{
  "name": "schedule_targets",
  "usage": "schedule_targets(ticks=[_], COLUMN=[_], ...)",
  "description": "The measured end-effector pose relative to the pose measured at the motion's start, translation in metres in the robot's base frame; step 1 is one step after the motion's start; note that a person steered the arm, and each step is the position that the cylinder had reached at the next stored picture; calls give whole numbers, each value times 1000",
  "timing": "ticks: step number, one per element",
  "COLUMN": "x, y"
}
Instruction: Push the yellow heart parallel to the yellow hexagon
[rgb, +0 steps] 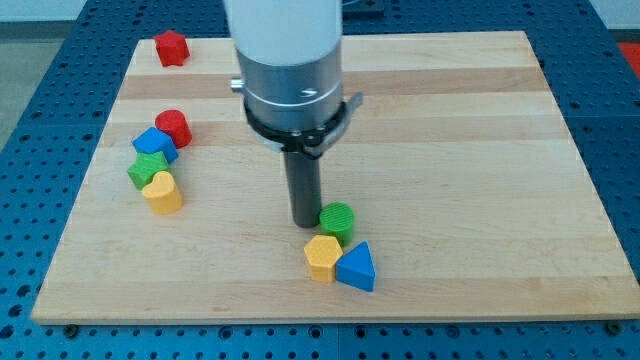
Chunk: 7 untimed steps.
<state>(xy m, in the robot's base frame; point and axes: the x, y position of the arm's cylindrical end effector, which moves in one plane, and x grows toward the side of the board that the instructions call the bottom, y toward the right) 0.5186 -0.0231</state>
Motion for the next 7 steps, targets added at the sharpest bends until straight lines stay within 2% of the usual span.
schedule_targets(ticks=[2, 3, 4, 5, 6, 7], x=[5, 18, 36, 37, 2, -15], y=[18, -40, -136, -217, -236, -231])
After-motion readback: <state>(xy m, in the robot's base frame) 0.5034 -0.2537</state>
